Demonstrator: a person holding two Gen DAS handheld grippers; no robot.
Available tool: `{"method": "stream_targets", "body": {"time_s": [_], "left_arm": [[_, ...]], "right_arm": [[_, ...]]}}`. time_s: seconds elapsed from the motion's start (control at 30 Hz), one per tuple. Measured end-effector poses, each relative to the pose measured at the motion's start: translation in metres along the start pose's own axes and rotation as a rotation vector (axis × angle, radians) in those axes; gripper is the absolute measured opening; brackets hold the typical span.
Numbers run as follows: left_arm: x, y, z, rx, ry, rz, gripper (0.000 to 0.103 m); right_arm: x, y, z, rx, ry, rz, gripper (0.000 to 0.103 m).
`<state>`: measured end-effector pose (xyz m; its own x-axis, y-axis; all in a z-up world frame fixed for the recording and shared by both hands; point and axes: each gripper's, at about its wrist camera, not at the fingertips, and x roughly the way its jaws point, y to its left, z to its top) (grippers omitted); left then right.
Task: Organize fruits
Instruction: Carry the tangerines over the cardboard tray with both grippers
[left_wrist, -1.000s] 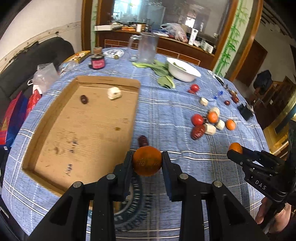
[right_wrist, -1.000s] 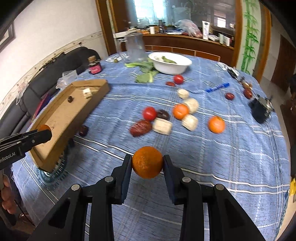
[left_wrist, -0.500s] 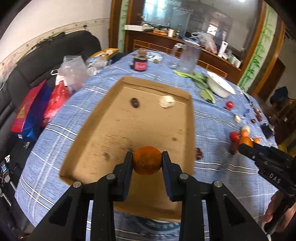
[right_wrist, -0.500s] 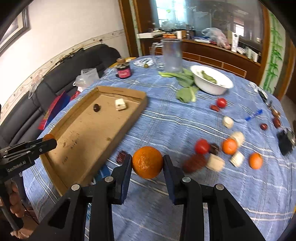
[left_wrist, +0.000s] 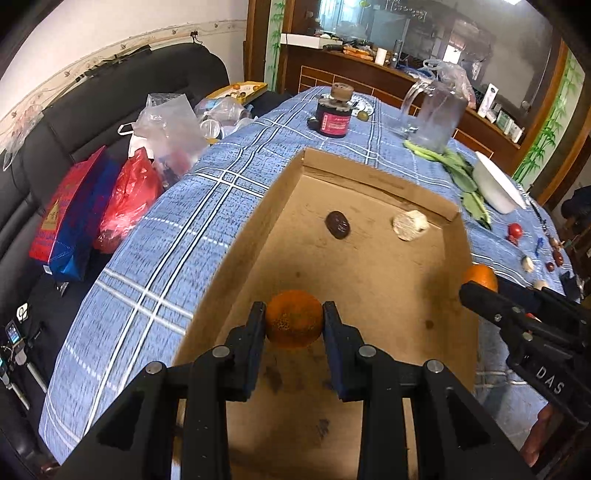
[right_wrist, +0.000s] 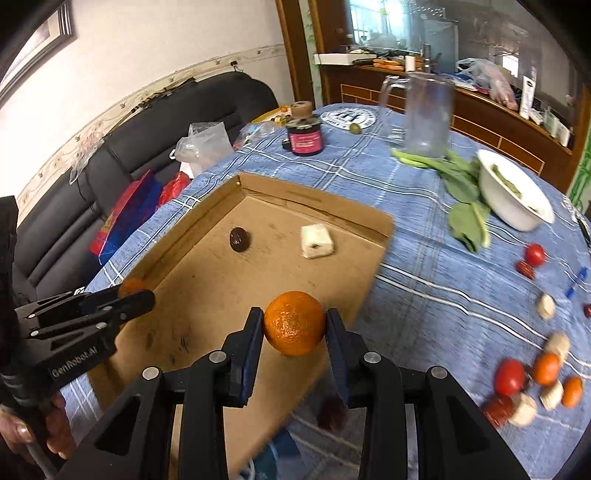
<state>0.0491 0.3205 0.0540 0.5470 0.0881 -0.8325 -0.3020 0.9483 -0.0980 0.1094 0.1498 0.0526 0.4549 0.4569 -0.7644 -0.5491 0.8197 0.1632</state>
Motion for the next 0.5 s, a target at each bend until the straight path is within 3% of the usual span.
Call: {"method": "stream_targets", "body": {"time_s": [0.5], "left_arm": [[0.048, 0.010, 0.017, -0.016, 0.065, 0.007, 0.029]], "right_arm": [[0.064, 0.004, 0.022, -0.009, 0.082, -0.002, 0.037]]}}
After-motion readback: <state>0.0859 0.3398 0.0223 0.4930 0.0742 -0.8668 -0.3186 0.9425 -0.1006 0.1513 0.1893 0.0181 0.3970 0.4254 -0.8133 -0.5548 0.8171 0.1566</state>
